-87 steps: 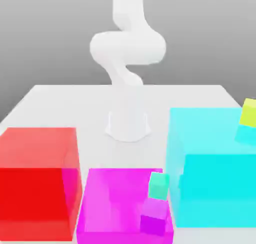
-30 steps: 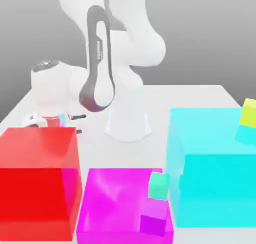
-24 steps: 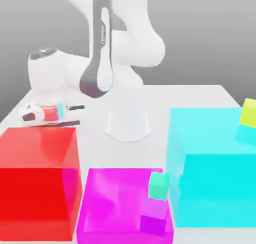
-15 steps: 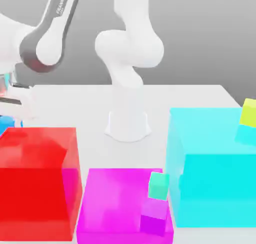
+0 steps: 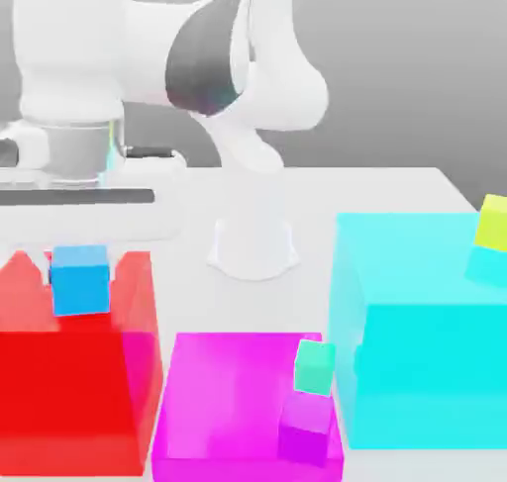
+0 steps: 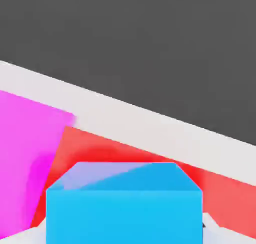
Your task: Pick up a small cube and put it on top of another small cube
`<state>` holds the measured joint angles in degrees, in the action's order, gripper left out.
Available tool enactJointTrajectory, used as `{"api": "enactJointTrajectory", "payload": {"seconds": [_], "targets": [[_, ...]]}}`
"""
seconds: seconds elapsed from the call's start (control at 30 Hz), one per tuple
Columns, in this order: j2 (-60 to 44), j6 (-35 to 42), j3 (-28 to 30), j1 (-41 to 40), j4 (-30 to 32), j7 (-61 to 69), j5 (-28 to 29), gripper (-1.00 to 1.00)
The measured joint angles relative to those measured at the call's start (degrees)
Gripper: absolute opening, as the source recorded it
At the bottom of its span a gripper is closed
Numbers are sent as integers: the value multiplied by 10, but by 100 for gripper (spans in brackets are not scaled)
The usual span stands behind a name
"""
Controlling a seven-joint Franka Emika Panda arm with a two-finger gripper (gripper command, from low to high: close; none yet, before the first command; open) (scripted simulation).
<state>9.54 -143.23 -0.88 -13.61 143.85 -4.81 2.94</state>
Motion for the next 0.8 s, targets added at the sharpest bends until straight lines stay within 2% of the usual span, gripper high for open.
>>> {"api": "enactJointTrajectory", "payload": {"seconds": [0.13,0.5,0.67,0.7,0.8], "targets": [[8,-11,-36,54,23,68,-13,-100],[33,9,-68,166,111,308,-58,-100],[-48,-81,-74,170,124,308,-47,-100],[-61,-96,-74,169,126,305,-42,100],[-61,-96,-74,169,126,305,-43,100]]}}
